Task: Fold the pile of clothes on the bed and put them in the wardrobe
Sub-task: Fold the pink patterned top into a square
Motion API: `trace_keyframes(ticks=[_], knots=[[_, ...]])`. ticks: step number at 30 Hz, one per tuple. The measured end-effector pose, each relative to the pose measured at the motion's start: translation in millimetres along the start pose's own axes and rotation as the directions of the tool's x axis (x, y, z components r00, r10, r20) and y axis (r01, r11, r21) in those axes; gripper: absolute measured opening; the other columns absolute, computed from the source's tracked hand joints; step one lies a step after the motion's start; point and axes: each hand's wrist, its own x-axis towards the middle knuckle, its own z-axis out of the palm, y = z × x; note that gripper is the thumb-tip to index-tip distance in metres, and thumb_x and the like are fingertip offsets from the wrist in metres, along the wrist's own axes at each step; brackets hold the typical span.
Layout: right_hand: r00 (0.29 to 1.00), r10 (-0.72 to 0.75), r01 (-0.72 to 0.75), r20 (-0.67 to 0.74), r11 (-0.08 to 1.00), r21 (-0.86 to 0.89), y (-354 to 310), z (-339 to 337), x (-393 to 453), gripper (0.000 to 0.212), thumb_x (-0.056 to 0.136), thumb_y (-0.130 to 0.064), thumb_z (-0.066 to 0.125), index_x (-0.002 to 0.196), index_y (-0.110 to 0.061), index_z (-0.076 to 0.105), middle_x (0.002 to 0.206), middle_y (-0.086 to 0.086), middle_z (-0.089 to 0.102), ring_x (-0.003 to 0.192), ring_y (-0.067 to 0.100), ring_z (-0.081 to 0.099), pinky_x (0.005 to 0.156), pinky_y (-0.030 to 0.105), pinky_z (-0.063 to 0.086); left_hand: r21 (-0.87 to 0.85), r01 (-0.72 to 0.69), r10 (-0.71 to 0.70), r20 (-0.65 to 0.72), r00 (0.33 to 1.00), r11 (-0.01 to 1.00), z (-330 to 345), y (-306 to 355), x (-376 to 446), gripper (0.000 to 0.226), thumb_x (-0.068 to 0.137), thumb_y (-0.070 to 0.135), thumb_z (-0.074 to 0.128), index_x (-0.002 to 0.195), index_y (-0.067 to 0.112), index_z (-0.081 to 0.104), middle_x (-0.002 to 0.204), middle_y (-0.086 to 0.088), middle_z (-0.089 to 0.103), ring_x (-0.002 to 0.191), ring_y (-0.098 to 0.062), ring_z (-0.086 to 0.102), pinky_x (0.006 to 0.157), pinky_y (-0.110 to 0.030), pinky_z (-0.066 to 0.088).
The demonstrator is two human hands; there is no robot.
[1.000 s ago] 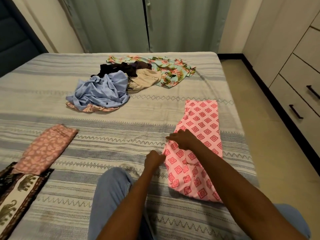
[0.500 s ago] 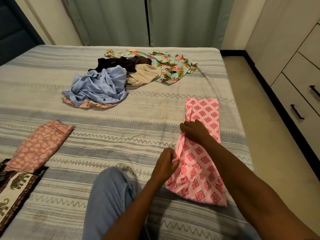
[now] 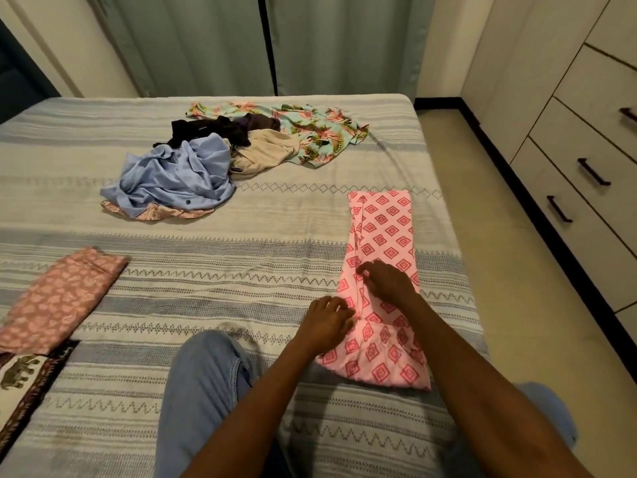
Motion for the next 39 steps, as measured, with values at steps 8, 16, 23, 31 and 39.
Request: trace_keyframes(ticks=[8,16,23,31,39], knots=[[0.947,0.186,-0.242,0.262,0.950,0.199,19.3,-4.3,-70.6,0.065,0.078,-0.086,0.045,0.095,-0.027,0.065,0.091,-0.007,0.072,0.081,0.014,0.068,0.084,0.041,0.056,-0.346,0.060,-0.163,-0.279,0.946,0.936,0.4,2.9,-29.8,0.034,0.095,0.038,0.044,0.105,0.015,0.067,0.104,-0.004,0.064,0.093,-0.022,0.059,0.074,-0.031,0.041],[0.848,0.101,-0.153,0.521,0.987,0.058,4.9,-27.2,-113.5,0.045,0.087,-0.037,0.073,0.128,-0.022,0.061,0.130,0.002,0.060,0.111,0.023,0.060,0.084,0.032,0.052,-0.127,0.181,-0.205,-0.204,0.957,0.975,2.5,20.8,-58.6,0.050,0.088,0.066,0.049,0.107,0.025,0.070,0.102,0.000,0.061,0.094,-0.022,0.053,0.080,-0.035,0.040],[0.828,-0.057,-0.103,0.557,0.962,0.251,-7.6,-34.1,-148.6,0.022,0.089,-0.011,0.071,0.110,-0.016,0.069,0.103,0.003,0.066,0.082,0.007,0.056,0.064,0.015,0.044,-0.244,0.203,-0.216,-0.029,0.976,0.948,2.4,27.5,-67.6,0.055,0.078,0.070,0.055,0.116,0.032,0.065,0.124,0.000,0.056,0.119,-0.025,0.040,0.091,-0.034,0.028],[0.829,0.033,-0.200,0.558,0.950,0.241,-5.4,-46.7,-164.3,0.035,0.090,-0.008,0.067,0.124,-0.016,0.065,0.109,0.009,0.067,0.077,0.009,0.059,0.060,0.021,0.048,-0.703,0.105,-0.120,0.029,0.992,0.704,-9.1,37.4,-84.2,0.025,0.086,0.037,0.067,0.105,0.029,0.053,0.099,0.004,0.068,0.079,-0.005,0.062,0.068,-0.025,0.049],[0.961,0.162,-0.275,0.223,0.616,0.738,6.2,-75.2,-153.1,0.030,0.087,-0.025,0.070,0.114,-0.014,0.067,0.104,0.006,0.074,0.096,0.024,0.070,0.072,0.033,0.058,-0.736,0.024,-0.266,-0.214,0.940,0.676,-41.2,35.2,-49.8,0.020,0.092,0.045,0.061,0.093,0.026,0.056,0.086,0.007,0.064,0.077,-0.018,0.069,0.059,-0.032,0.053]])
